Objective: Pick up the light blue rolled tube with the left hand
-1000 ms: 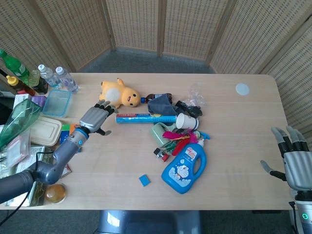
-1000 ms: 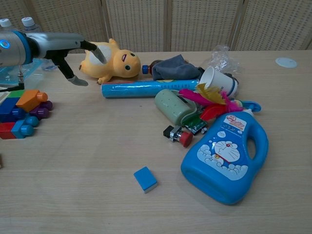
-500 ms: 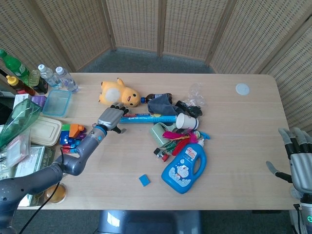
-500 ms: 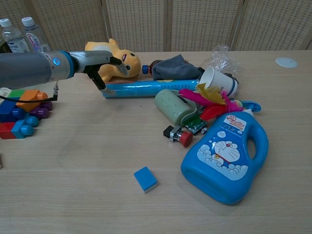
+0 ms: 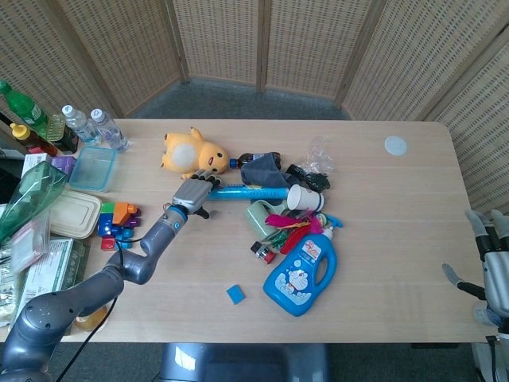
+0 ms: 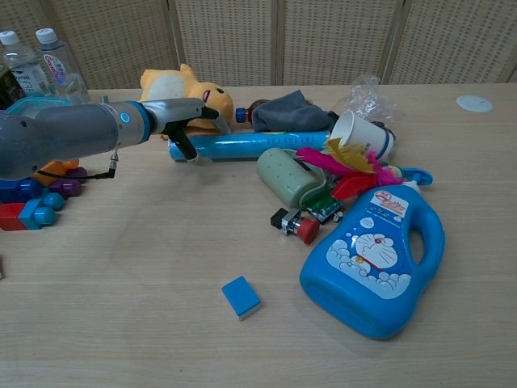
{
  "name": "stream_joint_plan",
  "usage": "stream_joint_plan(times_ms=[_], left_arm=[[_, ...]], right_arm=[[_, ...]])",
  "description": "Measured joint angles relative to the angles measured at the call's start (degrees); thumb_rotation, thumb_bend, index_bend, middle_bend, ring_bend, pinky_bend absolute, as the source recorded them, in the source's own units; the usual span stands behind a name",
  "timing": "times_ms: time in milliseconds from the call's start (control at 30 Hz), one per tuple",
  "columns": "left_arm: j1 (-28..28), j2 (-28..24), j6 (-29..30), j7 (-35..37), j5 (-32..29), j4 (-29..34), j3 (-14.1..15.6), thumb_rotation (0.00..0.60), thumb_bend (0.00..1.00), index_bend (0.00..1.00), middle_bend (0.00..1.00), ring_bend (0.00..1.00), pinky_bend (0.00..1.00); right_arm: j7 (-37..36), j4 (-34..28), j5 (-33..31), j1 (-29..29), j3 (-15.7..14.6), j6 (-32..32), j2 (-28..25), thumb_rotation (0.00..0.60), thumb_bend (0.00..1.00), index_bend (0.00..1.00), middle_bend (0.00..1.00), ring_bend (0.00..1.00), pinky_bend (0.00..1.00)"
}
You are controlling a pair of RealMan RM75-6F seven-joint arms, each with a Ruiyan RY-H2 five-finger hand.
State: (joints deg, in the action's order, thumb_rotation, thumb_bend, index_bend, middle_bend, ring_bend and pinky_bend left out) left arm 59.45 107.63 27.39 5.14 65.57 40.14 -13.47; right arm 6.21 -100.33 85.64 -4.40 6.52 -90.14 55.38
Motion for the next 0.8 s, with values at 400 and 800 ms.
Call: stream_joint_plan(times_ms=[400, 800], left_arm=[[-1.6, 1.0, 2.7, 5.9, 4.3, -0.1, 1.1, 0.598, 0.37, 0.22, 0.12, 0.01, 0.10], [-3.4, -0.8, 6.4, 8.7, 7.1, 4.7, 1.9, 0.600, 0.37, 0.23, 0.12, 0.06, 0.19]], right_arm=[[-0.3, 0.0, 0.2, 0.1, 0.3, -0.1, -0.1, 0.504, 0.24, 0.04, 0.16, 0.00, 0.00], [-0.8, -0.1, 0.4, 0.9, 0.2, -0.9, -0.4, 0.503, 0.24, 0.04, 0.16, 0.00, 0.00]])
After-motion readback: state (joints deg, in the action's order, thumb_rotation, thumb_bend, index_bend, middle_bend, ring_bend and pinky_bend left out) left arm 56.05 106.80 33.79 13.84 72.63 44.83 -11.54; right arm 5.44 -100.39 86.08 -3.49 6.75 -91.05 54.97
